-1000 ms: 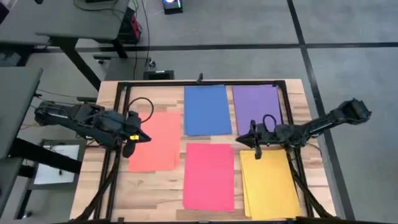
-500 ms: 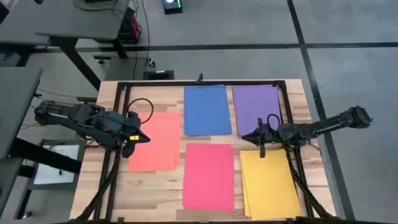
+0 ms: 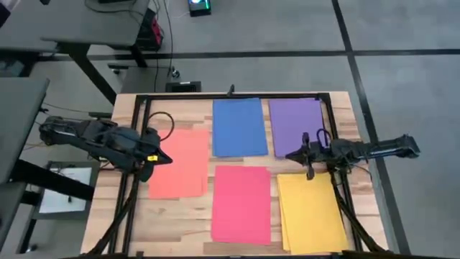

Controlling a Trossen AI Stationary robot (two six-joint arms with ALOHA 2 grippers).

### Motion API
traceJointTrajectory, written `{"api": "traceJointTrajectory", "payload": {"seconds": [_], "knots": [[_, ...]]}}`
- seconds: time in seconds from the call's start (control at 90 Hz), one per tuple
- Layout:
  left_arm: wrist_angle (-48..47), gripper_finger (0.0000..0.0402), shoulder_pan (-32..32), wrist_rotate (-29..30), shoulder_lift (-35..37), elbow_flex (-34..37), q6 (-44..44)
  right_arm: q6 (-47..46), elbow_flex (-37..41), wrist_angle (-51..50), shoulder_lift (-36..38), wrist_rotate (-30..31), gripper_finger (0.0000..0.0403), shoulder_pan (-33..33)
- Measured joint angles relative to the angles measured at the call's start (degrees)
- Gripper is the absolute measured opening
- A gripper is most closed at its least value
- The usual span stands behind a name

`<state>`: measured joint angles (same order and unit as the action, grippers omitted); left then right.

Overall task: Organize paper
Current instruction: Return to Home Position

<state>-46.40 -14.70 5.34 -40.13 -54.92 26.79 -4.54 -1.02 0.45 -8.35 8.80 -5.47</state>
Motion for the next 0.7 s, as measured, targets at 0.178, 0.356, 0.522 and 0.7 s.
{"api": "traceJointTrajectory", "payload": {"seconds": [0.178, 0.356, 0.522, 0.7], "knots": [[7.6, 0.0, 0.0, -0.8, 1.9, 0.0, -6.9, -4.2, 0.0, 0.1, -0.2, 0.0, 0.0, 0.8], [17.4, 0.0, -0.1, -5.0, 2.2, 5.0, -14.9, -4.4, 0.0, 0.1, -0.3, 0.0, 0.0, 0.8], [26.4, 0.0, -0.4, -6.7, 5.8, 19.6, -16.1, -4.5, 0.0, 0.1, -0.3, 0.0, 0.0, 0.8], [37.9, 0.0, 0.3, -6.6, 13.5, 36.9, -16.1, -4.5, 0.0, 0.3, -0.3, 0.0, 0.0, 0.8]]}}
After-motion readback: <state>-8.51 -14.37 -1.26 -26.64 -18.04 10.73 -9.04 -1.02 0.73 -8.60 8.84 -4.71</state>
